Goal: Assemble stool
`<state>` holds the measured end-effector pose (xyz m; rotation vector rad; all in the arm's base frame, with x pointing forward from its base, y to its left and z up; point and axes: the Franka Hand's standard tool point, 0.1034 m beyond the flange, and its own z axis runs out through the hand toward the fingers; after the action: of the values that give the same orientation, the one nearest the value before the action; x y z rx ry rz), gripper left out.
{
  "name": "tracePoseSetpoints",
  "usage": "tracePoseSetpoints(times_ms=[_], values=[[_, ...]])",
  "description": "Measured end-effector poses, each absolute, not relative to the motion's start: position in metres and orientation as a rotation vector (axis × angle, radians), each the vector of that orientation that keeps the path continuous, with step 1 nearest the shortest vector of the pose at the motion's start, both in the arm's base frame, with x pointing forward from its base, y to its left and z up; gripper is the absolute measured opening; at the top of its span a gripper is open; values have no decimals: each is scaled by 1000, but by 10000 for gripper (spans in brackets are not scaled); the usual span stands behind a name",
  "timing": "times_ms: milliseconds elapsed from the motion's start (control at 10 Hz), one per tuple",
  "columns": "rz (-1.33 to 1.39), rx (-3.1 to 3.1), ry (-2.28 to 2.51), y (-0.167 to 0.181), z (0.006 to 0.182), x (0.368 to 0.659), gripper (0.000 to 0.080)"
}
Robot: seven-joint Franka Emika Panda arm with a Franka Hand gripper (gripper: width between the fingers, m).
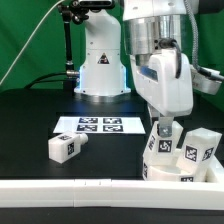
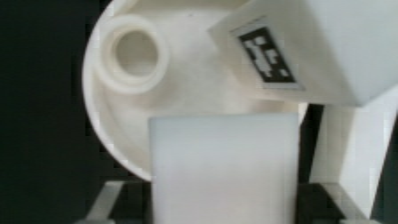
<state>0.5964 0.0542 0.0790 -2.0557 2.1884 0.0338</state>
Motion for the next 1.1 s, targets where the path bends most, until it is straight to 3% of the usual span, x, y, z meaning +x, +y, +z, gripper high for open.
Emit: tracePoseSetpoints(times_ms=[400,500,600,700,900,1100], values=[[63,-1896,2314,55,78,596,346],[62,-1915,2300,56,78,596,551],[66,-2021,2219,60,82,598,551],[54,-2055,2172,65,89,602,629],[25,-2227,1972,71,98,603,643],[11,-2353,1823,70,96,603,649]])
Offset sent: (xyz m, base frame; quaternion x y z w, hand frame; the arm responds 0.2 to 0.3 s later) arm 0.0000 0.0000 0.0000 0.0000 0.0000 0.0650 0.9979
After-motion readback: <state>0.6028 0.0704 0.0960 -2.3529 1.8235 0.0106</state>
